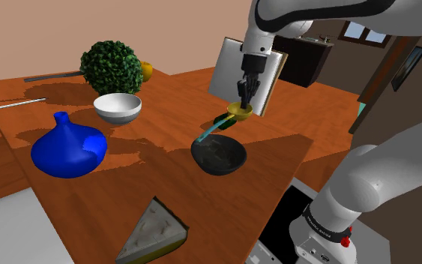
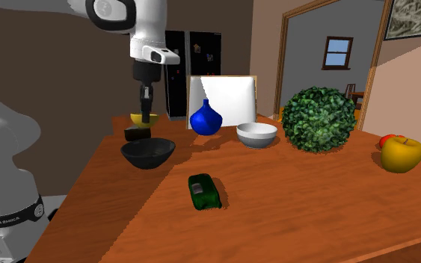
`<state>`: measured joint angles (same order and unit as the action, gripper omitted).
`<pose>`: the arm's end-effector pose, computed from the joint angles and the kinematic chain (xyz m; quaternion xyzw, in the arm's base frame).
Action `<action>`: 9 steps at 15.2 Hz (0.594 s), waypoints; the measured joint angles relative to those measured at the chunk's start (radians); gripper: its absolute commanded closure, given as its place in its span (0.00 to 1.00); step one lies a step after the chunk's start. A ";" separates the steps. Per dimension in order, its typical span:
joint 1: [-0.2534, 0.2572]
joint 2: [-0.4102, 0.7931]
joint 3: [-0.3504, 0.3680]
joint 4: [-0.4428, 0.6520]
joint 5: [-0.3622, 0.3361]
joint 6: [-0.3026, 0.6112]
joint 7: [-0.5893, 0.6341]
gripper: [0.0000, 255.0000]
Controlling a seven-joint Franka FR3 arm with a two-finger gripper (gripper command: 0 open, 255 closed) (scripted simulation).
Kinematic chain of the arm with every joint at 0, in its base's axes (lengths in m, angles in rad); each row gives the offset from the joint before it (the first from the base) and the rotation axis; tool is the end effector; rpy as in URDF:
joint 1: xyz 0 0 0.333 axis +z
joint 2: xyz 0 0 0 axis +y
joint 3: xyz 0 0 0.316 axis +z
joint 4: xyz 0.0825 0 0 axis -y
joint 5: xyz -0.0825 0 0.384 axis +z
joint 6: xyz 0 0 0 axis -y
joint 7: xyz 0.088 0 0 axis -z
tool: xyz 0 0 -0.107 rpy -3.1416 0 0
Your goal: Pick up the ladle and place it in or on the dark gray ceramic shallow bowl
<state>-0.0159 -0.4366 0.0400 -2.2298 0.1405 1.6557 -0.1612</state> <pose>0.4062 0.0255 0.5325 -0.9926 -0.0790 0.0641 0.0656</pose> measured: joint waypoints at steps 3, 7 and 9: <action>0.000 0.001 0.001 -0.040 0.001 0.040 -0.005 1.00; 0.000 0.010 0.002 -0.088 0.002 0.096 -0.012 1.00; 0.001 0.009 0.004 -0.116 0.005 0.124 -0.013 1.00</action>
<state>-0.0146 -0.4276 0.0443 -2.3460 0.1453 1.7797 -0.1745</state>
